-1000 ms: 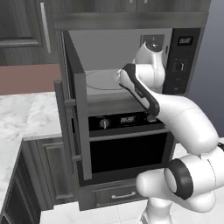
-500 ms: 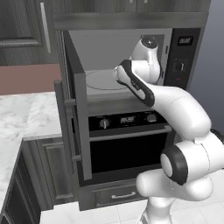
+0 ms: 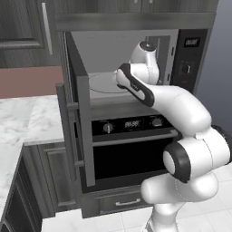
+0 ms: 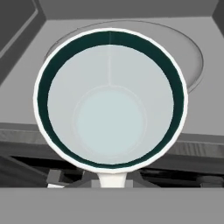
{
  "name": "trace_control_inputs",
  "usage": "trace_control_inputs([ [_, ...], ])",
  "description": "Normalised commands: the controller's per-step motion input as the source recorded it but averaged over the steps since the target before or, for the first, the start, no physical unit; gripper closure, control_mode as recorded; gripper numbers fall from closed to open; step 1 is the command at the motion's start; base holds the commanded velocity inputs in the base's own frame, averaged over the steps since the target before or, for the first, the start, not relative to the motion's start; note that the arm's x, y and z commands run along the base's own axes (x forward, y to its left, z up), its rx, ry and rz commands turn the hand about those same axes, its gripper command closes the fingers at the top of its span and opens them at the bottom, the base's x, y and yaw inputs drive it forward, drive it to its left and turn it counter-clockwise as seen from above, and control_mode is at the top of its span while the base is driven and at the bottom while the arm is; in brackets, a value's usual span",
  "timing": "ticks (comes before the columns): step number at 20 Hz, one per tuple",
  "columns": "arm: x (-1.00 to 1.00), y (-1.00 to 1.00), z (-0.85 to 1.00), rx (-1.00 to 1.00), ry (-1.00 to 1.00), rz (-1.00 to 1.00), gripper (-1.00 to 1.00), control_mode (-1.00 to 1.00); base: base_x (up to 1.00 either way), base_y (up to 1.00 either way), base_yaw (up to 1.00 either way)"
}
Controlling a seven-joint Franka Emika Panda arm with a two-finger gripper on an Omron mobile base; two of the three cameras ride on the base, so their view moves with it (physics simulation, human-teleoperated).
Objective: Pick the mug from the counter and place it inside the microwave. Then close the microwave.
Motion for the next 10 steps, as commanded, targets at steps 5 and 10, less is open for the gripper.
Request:
trace_control_inputs([
  [5, 0.23, 0.04, -0.16, -0.03, 0.0, 0.0, 1.0, -1.0, 0.0, 0.0, 0.0],
  [10, 0.33, 0.0, -0.05, -0.01, 0.0, 0.0, 1.0, -1.0, 0.0, 0.0, 0.0],
])
